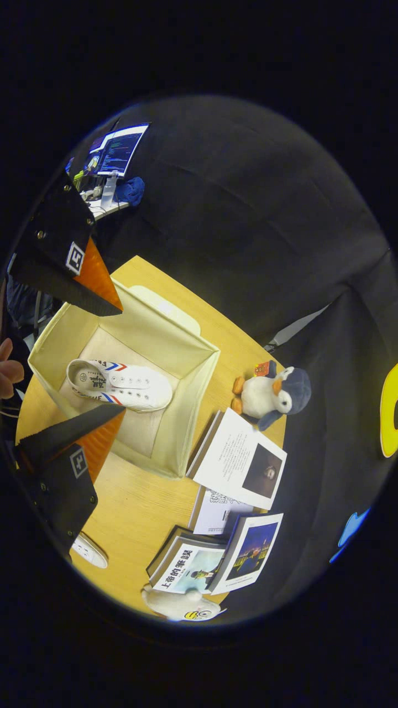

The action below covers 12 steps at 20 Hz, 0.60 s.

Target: Open the storage box then place both shoes into the box .Put the left shoe in first, then the right shoe, with the right side of both shoes facing outward in a uniform manner.

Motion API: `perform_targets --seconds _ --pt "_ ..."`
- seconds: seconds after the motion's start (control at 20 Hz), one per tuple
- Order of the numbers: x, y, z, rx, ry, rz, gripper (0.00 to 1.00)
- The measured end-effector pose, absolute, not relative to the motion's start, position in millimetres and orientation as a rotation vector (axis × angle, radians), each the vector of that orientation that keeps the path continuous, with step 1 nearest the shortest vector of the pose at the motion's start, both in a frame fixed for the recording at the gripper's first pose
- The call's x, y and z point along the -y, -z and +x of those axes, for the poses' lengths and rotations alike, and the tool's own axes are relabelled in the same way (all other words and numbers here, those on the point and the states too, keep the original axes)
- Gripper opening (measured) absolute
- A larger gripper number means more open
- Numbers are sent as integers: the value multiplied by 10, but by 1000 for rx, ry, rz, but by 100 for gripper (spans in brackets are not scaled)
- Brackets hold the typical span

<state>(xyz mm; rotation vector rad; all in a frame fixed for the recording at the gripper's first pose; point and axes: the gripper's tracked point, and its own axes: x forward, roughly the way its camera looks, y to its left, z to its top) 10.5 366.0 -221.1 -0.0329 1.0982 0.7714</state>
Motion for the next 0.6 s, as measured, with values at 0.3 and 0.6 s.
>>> perform_targets --seconds 0.3,0.6 --pt "-3320 1962 169 -1064 -754 29 97" --pt "-2645 1829 217 -1012 -683 81 97"
